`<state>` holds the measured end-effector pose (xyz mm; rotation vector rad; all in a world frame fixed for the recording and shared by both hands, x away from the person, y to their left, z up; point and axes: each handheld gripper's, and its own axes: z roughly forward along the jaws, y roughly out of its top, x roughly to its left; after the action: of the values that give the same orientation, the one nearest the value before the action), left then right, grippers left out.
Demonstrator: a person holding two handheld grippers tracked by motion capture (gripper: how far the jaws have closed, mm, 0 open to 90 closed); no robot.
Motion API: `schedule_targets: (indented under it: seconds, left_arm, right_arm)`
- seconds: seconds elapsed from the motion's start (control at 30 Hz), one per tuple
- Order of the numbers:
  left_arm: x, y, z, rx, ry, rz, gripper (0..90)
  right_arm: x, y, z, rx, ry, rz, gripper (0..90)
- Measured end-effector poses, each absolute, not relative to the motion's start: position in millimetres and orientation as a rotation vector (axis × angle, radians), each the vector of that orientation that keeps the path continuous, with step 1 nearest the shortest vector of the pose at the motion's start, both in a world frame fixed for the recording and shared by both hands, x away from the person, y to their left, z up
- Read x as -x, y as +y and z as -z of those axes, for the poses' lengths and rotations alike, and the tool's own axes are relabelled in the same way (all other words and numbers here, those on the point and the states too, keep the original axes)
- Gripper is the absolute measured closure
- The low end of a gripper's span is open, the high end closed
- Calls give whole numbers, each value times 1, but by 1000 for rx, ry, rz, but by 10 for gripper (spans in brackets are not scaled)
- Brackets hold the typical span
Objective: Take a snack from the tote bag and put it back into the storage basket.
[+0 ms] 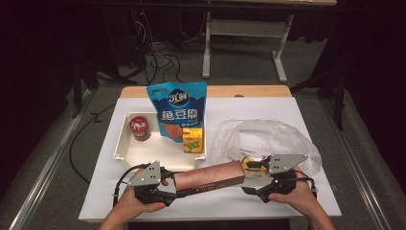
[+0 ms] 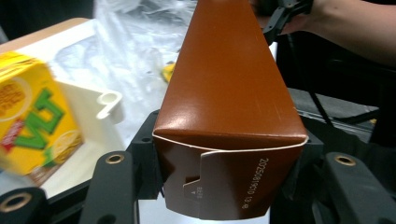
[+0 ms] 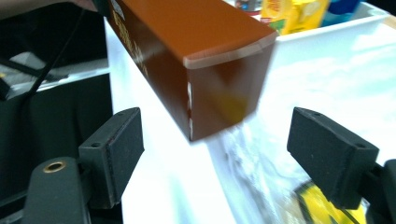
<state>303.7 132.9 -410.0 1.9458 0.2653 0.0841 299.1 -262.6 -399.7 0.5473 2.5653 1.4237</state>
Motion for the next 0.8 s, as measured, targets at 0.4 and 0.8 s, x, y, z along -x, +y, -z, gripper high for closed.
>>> schedule_targets:
  seconds: [0.4,0.8]
  left_arm:
    - [-308,155,410,-1916,370,-117,446]
    - [-310,183,406,-1903,437,-191,446]
  right_arm:
    - [-300,-278,402,-683,2470,-1432,181]
    - [-297,-285,406,-731,2452,-1407,185]
